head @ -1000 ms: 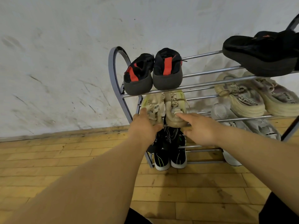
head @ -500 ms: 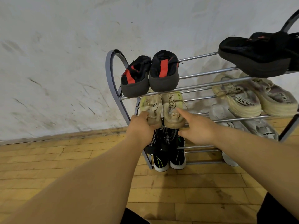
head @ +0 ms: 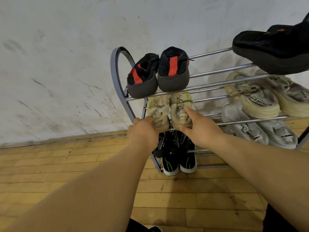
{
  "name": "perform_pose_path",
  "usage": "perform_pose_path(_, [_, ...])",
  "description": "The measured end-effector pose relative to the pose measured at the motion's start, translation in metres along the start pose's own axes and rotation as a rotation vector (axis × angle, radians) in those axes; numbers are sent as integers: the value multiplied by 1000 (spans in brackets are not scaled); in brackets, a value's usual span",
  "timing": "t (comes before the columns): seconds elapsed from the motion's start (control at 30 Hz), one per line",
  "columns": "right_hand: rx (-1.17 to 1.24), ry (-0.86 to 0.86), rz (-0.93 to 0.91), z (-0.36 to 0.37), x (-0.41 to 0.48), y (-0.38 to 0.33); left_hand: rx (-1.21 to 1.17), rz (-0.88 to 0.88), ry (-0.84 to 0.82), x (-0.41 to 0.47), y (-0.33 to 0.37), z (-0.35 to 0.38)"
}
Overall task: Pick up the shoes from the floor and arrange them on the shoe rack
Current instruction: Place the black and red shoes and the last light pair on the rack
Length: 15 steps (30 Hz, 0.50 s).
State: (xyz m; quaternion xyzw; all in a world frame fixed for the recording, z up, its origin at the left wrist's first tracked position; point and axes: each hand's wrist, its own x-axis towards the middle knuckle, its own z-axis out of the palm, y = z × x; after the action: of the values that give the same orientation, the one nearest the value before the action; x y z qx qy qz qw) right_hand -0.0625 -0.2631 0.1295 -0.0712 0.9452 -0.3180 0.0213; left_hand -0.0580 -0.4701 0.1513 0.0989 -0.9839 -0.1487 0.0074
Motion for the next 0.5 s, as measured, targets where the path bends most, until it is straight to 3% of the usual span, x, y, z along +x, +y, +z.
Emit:
perform_pose_path(0.3, [-22, -19, -32, 3, 1, -3, -78, 69, -74, 3, -8, 3])
perform_pose_path(0.5, [-97, -169, -30, -5, -2, -5, -13, 114, -138, -6, -8, -3])
